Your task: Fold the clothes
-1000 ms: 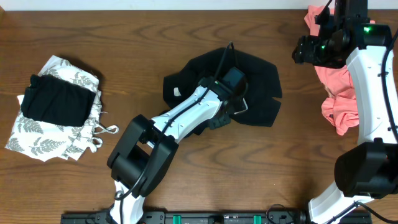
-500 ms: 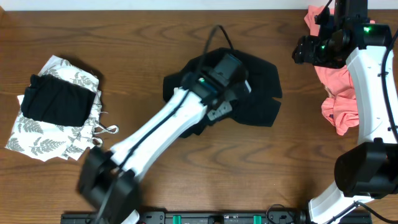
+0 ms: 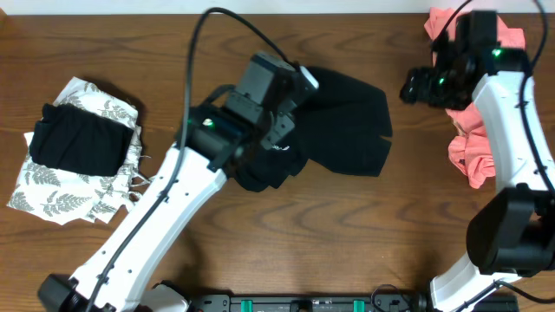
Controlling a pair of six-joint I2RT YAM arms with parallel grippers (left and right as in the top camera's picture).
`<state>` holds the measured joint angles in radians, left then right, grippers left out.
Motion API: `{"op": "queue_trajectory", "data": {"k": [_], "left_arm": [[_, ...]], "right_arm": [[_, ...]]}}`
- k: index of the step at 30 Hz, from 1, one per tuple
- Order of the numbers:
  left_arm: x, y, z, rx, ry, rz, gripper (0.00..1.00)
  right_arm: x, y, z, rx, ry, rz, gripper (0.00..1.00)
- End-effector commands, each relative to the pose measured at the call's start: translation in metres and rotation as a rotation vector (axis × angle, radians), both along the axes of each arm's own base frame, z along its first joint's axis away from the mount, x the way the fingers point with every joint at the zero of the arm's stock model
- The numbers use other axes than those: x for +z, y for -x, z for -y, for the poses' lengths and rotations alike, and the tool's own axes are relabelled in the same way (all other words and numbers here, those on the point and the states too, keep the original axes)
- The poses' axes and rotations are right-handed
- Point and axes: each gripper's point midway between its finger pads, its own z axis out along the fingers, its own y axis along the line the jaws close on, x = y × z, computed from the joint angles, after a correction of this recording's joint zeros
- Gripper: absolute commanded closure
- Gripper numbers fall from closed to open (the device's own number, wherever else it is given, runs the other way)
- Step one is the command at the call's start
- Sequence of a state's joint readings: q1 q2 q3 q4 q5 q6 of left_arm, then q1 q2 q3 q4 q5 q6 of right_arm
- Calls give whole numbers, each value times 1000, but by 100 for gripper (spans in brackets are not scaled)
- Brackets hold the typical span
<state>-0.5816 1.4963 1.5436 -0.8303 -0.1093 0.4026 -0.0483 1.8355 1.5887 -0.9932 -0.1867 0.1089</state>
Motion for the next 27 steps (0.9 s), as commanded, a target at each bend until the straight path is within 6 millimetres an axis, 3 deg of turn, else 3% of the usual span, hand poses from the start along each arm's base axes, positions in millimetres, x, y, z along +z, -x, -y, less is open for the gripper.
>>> {"op": "queue_trajectory", "data": {"k": [1, 5, 8, 17, 27], "left_arm": [[18, -4, -13, 50, 25, 42, 94], [31, -14, -49, 214, -33, 118, 94], [43, -15, -65, 270, -62, 165, 94], [57, -8, -68, 291, -13, 192, 94], [56, -8, -68, 291, -13, 191, 94]], "right_arm": [[-35, 14, -18, 72, -63, -49, 25], [-64, 16, -26, 89, -105, -22, 25], [-72, 12, -31, 102, -135, 16, 25], [-72, -8, -46, 138, -158, 136, 30], [-103, 29, -99, 279, -207, 66, 34]]}}
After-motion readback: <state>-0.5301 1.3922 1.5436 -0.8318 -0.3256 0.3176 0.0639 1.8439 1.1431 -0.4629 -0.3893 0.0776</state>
